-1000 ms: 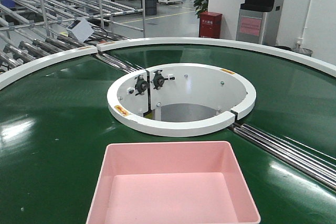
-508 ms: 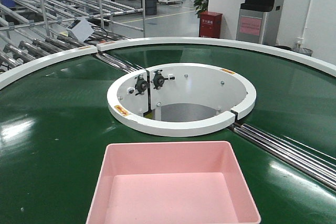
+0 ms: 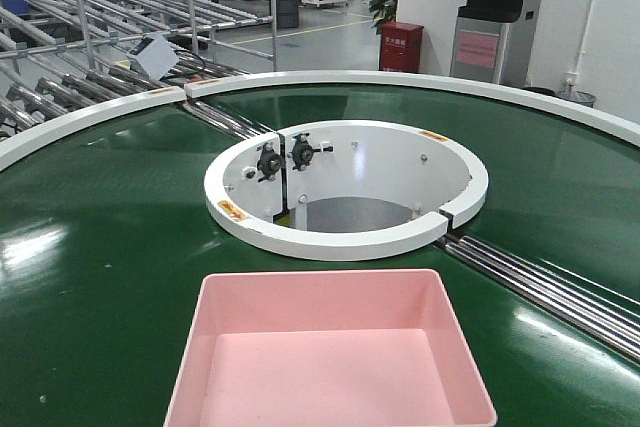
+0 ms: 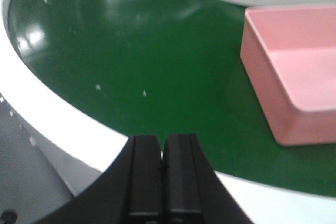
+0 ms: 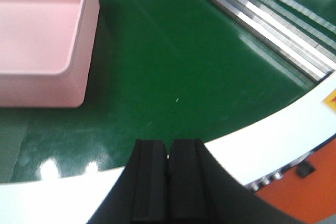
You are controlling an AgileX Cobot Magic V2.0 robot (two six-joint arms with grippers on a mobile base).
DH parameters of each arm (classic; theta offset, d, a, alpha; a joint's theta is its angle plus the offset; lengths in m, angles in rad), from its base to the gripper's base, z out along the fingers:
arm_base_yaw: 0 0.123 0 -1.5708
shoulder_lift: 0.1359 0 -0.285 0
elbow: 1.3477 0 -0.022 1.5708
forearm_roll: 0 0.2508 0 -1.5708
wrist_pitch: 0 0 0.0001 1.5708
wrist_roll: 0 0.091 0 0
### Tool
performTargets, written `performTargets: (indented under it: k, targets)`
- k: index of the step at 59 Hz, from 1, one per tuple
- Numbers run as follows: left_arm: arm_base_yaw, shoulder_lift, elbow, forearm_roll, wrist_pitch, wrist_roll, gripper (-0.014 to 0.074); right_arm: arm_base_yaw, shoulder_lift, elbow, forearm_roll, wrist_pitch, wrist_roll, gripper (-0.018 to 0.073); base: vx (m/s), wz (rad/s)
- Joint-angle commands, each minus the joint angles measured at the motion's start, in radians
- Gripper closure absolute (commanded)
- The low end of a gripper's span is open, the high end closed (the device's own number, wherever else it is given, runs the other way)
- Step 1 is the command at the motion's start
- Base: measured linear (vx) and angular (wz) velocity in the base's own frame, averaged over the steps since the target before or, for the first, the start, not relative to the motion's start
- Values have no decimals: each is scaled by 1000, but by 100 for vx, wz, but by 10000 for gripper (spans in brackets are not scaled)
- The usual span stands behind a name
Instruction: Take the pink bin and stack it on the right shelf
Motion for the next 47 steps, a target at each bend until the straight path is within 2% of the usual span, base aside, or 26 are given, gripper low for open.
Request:
performTargets:
  k: [1, 7, 14, 20, 24, 32, 40, 47]
  targets:
    - [-3, 78, -51, -22, -15, 38, 465, 23, 81, -52, 51, -30, -61, 453, 0, 0]
    - [-39, 160, -91, -67, 5, 101, 276, 94, 173, -98, 68, -11, -103, 270, 0, 0]
    - [-126, 287, -160, -70, 26, 123, 71, 172, 299, -161, 8, 4, -75, 41, 0, 0]
    - [-208, 432, -230, -69, 39, 143, -27, 199, 437, -249, -12, 46, -61, -80, 0, 0]
    - [-260, 538, -281, -69, 34, 153, -46, 199, 530, -312, -5, 67, -56, -111, 0, 0]
    - [-330, 751, -402, -62, 26, 154, -29, 199, 710, -451, -7, 84, -39, -95, 0, 0]
    - [-362, 948, -541, -59, 22, 145, -8, 199, 845, -587, -5, 128, -52, -55, 0, 0]
    - [-369, 1108, -676, -57, 69, 78, 4, 200, 962, -715, 3, 166, -58, -32, 0, 0]
